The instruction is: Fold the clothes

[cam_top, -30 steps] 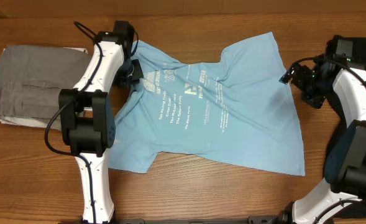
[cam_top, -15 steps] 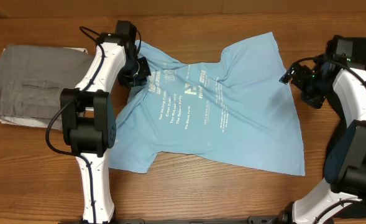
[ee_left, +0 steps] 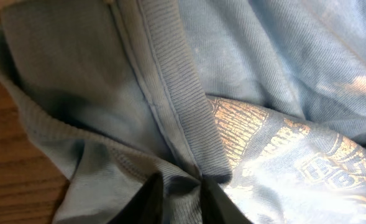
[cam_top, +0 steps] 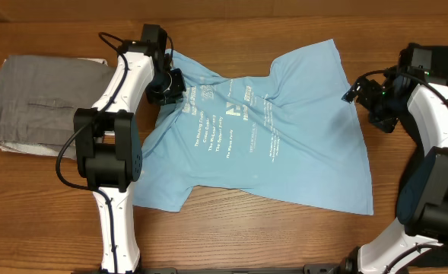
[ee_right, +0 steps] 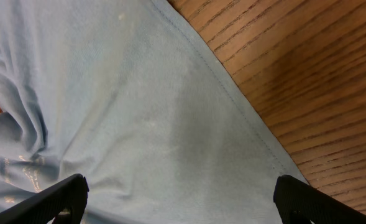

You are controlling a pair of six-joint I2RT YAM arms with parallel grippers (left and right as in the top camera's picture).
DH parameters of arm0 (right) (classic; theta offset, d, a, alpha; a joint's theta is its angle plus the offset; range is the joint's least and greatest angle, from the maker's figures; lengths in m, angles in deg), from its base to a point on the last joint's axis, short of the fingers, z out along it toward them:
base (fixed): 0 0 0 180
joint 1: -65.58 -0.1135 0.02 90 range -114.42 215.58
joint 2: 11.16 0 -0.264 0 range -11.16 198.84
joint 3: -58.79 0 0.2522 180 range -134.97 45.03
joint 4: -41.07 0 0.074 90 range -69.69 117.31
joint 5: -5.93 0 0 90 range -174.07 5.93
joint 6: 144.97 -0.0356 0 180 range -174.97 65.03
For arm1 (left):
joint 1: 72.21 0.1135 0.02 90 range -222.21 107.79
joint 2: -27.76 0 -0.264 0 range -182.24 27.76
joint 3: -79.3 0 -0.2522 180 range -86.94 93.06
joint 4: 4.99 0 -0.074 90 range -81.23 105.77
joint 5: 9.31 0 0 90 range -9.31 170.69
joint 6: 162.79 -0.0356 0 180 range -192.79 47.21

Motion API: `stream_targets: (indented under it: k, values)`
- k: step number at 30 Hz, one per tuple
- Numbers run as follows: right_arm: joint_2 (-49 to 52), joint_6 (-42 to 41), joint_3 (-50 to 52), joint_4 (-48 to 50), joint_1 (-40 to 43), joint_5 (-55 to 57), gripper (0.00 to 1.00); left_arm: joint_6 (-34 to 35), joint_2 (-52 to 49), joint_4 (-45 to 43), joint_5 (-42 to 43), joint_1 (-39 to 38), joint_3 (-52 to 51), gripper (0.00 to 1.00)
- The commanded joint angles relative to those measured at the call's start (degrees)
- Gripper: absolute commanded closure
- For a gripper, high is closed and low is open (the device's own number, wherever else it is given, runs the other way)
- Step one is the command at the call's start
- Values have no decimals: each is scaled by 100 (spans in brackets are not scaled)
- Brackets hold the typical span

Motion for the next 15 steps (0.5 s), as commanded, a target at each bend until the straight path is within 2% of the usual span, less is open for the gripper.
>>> stream_targets:
  k: [1,11,15]
  values:
    - [-46,39,-85,22,-7,-9,0,-203,116,2,87,-66,9,73]
    - [-46,39,-85,22,-7,-9,0,-560,118,46,70,-103,9,66]
    - [-46,39,-85,22,-7,-9,0,-562,120,90,61,-103,9,67]
